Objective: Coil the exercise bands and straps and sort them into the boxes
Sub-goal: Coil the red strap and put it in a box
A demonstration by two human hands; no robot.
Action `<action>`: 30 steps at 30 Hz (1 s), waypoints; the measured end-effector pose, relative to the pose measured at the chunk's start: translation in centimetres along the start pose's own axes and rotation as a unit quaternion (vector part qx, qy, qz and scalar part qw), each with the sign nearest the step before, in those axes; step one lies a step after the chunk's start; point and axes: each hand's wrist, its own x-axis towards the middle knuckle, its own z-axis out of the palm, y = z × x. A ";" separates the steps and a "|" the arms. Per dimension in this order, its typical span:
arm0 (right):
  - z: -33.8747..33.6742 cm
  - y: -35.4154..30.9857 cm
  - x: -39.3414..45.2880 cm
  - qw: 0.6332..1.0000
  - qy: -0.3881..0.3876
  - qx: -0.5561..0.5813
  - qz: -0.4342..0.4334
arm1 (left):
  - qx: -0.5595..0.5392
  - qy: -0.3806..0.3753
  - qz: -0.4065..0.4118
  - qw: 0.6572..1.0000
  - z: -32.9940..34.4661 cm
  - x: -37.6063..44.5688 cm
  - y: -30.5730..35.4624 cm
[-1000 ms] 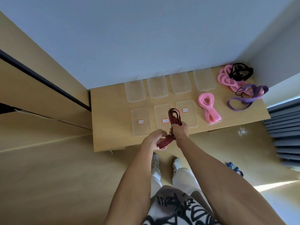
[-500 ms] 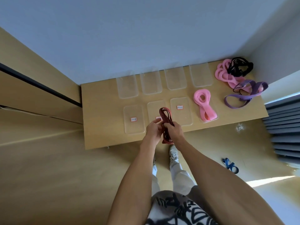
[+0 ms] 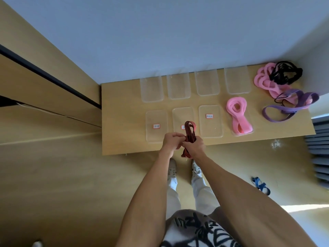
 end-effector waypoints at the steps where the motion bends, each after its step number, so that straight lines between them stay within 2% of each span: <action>1: 0.2 -0.2 -0.1 1.000 0.010 -0.011 -0.006 | 0.008 0.006 0.008 1.000 -0.1 0.2 0.1; 6: 2.4 -2.7 0.4 0.998 0.034 -0.039 -0.042 | 0.000 0.021 0.041 0.999 -2.0 1.7 1.4; 12: 7.3 -6.7 0.9 0.996 0.002 -0.031 -0.089 | 0.026 0.069 0.084 0.994 -6.6 4.0 3.0; 18: 12.8 -8.4 2.0 0.993 0.029 -0.076 -0.090 | 0.061 0.115 0.103 0.986 -10.7 7.4 3.6; 22: 15.7 -7.9 3.6 0.989 0.044 -0.119 -0.069 | 0.084 0.091 0.119 0.985 -12.2 9.3 2.6; 24: 16.8 -7.4 4.1 0.983 0.070 -0.149 -0.079 | 0.126 0.094 0.147 0.977 -12.8 10.1 2.2; 28: 18.0 -6.2 4.4 0.956 0.140 -0.211 -0.149 | 0.184 0.112 0.220 0.952 -13.2 10.6 1.7; 30: 17.7 -6.0 4.1 0.952 0.148 -0.211 -0.163 | 0.200 0.135 0.251 0.937 -13.4 10.5 1.8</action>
